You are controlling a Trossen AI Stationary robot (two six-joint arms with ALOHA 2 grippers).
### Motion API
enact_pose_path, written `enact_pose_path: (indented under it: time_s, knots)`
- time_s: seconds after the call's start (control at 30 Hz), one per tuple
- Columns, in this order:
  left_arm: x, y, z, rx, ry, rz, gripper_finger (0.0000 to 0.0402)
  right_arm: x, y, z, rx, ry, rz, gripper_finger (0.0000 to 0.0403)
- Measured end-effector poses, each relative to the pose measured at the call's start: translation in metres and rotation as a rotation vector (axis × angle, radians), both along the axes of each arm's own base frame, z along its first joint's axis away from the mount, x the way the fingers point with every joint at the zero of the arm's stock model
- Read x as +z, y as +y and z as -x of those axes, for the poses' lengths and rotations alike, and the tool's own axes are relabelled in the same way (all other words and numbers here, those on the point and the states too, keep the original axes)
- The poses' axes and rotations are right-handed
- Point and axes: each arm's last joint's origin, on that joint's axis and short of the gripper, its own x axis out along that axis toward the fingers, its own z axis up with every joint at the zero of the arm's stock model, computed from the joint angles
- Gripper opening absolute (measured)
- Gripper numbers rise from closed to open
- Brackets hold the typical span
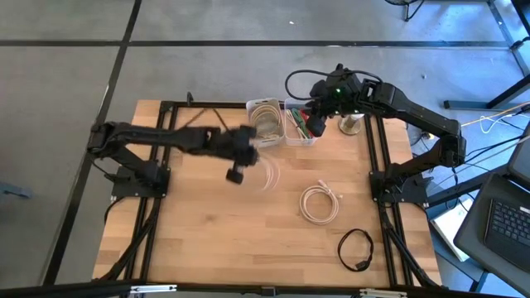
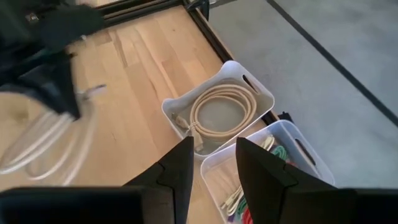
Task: Pick & Place USB Port
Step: Put the left brown hdmi cable into the white bin
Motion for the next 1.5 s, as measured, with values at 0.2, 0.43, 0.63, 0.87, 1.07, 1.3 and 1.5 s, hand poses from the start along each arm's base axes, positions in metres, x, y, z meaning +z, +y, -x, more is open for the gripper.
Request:
enact_pose_path:
  time_s: [0.2,0.43,0.63,0.87,1.07,1.3,1.5]
  knots:
    - [0.011,0.062,0.004,-0.021,-0.124,-0.085,0.0010,-0.002,0.001,0.002,-0.034,0.017,-0.044,0.0122]
    - [0.019,0.144,0.027,0.116,-0.278,-0.135,0.0010,0.001,0.000,-0.001,-0.043,-0.033,-0.039,0.0122]
    - [0.010,0.190,0.018,0.146,-0.335,-0.048,0.0010,0.005,-0.002,-0.004,-0.044,-0.090,-0.022,0.0122]
    - [-0.015,0.237,-0.004,0.157,-0.317,0.044,0.0010,0.003,-0.001,-0.002,-0.065,-0.064,-0.055,0.0122]
    - [-0.040,0.260,0.003,0.175,-0.259,0.123,0.0010,-0.005,0.002,0.005,-0.103,0.033,-0.113,0.0122]
    - [-0.064,0.270,0.015,0.175,-0.157,0.213,0.0010,-0.007,0.001,0.007,-0.120,0.058,-0.095,0.0122]
    - [-0.086,0.275,0.011,0.167,-0.119,0.239,0.0010,-0.006,0.000,0.007,-0.110,0.053,-0.080,0.0122]
